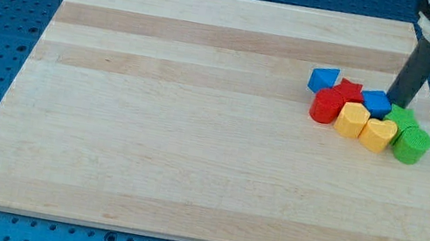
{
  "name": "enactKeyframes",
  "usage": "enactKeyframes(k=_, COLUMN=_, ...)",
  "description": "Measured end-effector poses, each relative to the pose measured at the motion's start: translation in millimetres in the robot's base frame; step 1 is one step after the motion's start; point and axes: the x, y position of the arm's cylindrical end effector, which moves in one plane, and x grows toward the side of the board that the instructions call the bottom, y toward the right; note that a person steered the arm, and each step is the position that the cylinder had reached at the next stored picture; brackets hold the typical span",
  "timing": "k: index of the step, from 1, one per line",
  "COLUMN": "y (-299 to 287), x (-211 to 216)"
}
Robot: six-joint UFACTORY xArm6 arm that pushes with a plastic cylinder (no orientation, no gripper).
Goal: Point your arm at the green circle
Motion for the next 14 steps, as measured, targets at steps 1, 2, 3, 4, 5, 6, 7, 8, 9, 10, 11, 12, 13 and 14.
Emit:
enactKeyframes(k=1, y=0, x=13)
enactKeyframes(k=2, y=0, x=23)
enactKeyframes(k=3, y=5, x=22)
enactKeyframes(k=4, y=15, x=0)
enactKeyframes(k=5, y=31, x=-9)
enactKeyframes(k=6, y=31, x=-5)
enactKeyframes(k=7, y=45, x=30)
enactKeyframes(k=8, y=55, x=69)
enactKeyframes(k=9, y=60, x=103)
enactKeyframes(k=10, y=62, x=129)
enactKeyframes(k=11, y=75, x=123)
enactKeyframes(k=12, y=78, x=51)
enactKeyframes(k=13, y=75, x=-23)
enactKeyframes(k=14, y=64, x=-40)
